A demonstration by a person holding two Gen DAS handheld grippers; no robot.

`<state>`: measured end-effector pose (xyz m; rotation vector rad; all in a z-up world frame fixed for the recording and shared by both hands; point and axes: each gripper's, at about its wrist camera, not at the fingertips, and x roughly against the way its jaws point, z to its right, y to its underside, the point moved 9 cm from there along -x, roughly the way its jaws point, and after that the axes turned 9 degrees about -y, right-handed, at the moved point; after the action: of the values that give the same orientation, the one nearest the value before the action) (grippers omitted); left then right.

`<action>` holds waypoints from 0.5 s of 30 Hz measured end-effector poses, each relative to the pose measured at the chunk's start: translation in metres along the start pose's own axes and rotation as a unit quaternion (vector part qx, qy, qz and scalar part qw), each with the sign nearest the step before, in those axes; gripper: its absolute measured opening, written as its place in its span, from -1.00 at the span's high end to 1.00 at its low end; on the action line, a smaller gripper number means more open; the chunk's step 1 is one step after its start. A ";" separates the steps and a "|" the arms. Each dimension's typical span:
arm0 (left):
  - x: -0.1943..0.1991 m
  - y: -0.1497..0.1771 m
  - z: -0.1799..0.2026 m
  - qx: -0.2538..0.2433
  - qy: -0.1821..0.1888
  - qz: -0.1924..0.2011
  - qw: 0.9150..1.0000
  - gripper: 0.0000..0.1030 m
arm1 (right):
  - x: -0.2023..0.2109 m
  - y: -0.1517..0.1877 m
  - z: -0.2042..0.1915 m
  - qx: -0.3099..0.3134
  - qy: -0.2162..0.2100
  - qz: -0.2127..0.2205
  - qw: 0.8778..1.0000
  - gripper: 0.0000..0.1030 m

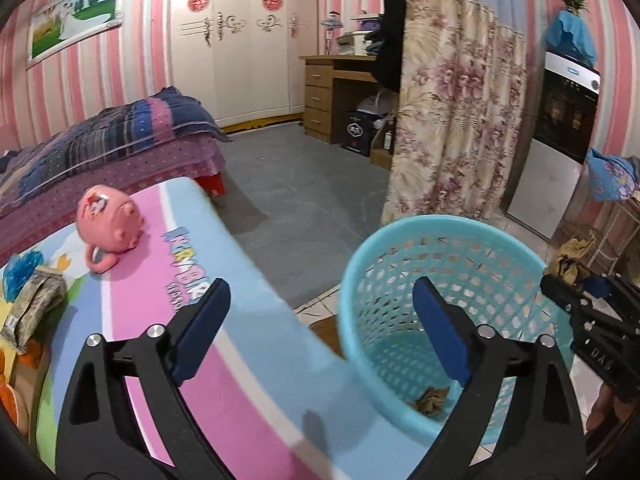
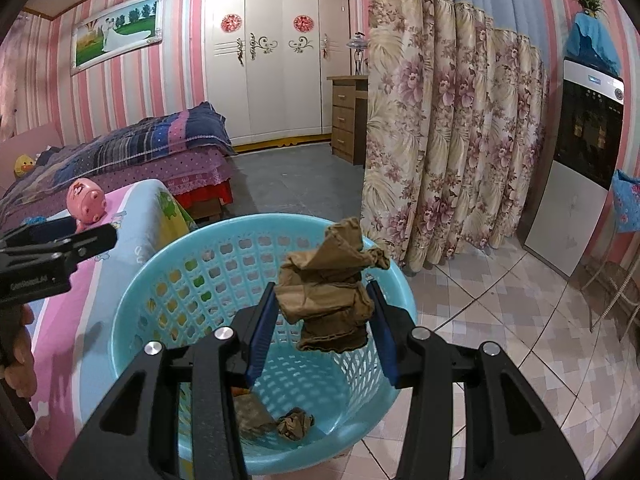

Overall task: Collect trash
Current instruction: 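Carry the peel and paper over the blue basket and open both tools, then return to the table and grasp the orange snack bag with the left tool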

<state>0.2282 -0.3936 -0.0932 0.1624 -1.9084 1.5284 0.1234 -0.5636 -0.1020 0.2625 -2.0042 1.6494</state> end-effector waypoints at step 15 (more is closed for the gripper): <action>0.017 0.006 -0.030 0.017 -0.028 0.013 0.999 -0.86 | -0.020 -0.009 -0.011 0.000 0.008 0.003 1.000 -0.56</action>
<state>0.2251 -0.3592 -0.0858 0.1984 -1.9353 1.5901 0.1477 -0.5594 -0.1034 0.2418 -1.9943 1.6514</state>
